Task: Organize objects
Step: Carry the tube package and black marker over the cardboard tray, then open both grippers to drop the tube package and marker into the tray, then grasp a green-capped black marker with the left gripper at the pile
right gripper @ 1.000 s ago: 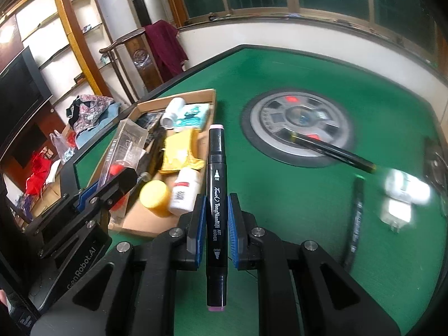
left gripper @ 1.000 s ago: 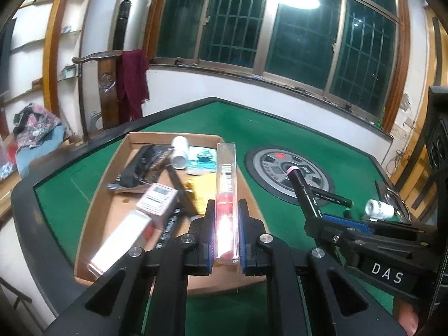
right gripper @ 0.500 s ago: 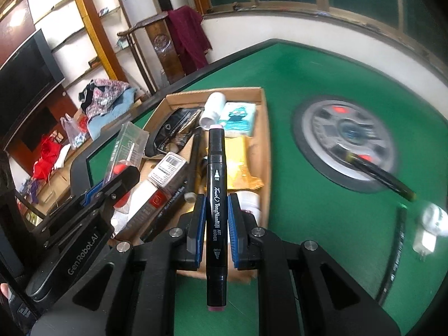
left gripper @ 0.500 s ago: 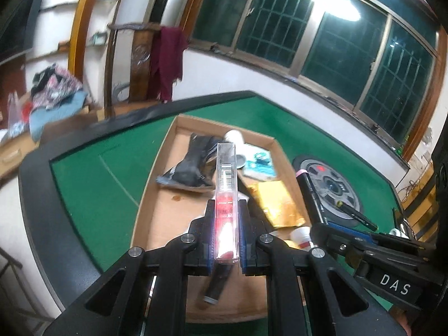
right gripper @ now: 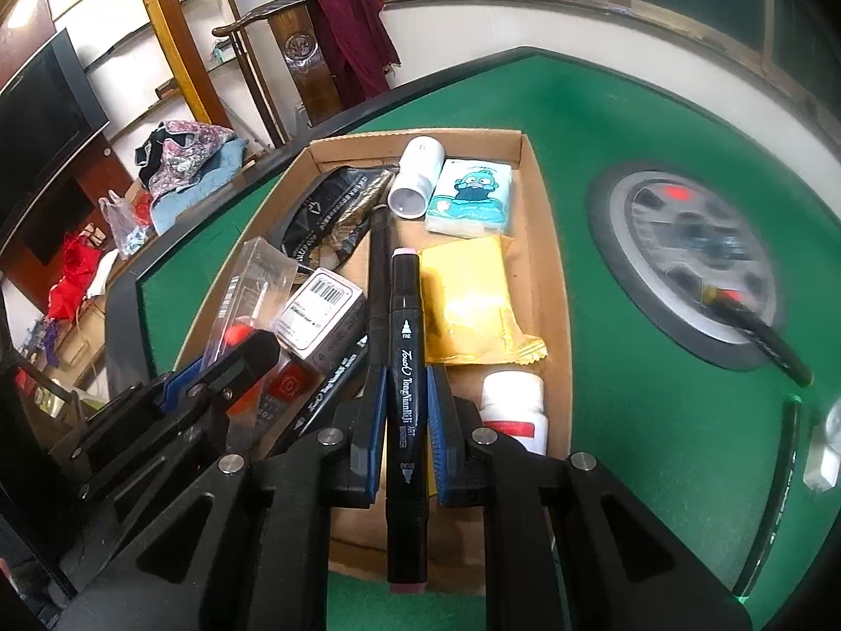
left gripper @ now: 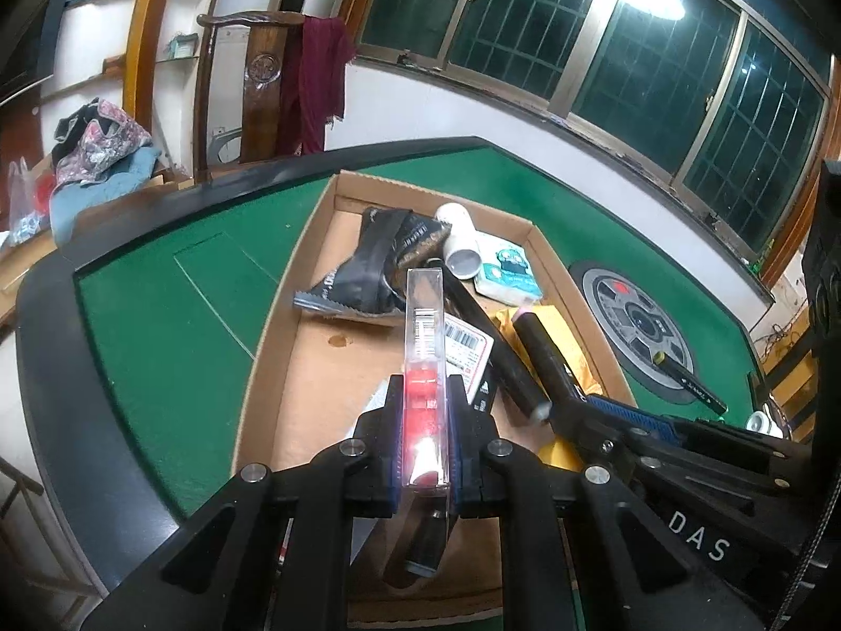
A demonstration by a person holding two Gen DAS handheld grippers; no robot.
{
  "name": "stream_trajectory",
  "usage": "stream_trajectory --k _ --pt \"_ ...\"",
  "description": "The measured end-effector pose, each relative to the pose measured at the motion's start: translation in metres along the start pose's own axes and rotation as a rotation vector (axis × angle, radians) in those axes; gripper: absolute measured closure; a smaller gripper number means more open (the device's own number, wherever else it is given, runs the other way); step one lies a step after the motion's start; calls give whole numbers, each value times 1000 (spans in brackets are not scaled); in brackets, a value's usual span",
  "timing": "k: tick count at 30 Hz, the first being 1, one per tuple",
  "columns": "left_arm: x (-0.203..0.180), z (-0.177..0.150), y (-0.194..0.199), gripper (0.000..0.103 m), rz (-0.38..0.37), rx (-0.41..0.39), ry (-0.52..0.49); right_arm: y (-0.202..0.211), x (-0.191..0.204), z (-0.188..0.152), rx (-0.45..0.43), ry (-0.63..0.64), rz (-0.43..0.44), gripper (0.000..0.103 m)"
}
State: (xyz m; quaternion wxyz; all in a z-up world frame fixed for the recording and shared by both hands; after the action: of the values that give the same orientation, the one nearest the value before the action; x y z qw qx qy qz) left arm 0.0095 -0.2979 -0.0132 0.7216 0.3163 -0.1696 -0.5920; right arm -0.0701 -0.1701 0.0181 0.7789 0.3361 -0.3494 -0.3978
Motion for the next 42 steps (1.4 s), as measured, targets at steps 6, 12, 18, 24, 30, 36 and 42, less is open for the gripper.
stream_trajectory --k 6,12,18,24,30,36,42 --pt "-4 -1 1 92 -1 2 -13 1 -3 -1 -9 -2 -4 90" --pt "-5 0 3 91 -13 10 -19 3 -6 -1 -9 -12 7 90" --pt "-5 0 5 83 -28 12 -2 8 -10 4 -48 -22 -24 90" --pt "-2 1 13 60 -17 -10 15 15 -16 11 -91 -42 -43 90" --pt "-7 7 23 60 -31 -28 4 30 -29 15 -99 -83 3 90" --pt "-30 10 34 60 -58 -39 -48 59 -58 9 -103 -122 38 90" --pt "-86 5 39 60 -124 -6 -167 102 -128 -7 -138 -193 19 90"
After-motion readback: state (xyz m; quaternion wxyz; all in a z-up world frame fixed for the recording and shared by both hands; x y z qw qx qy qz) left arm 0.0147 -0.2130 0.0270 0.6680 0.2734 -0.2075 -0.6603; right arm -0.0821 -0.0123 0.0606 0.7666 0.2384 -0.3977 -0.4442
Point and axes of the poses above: each gripper's, at about its wrist camera, not at the fingertips, and y roughly against the way its jaws point, x to its left, z to its top, the point moved 2 cm from there along -y, roughly the way its jaws point, and after that the axes turned 13 degrees about -y, right-handed, at the moved point
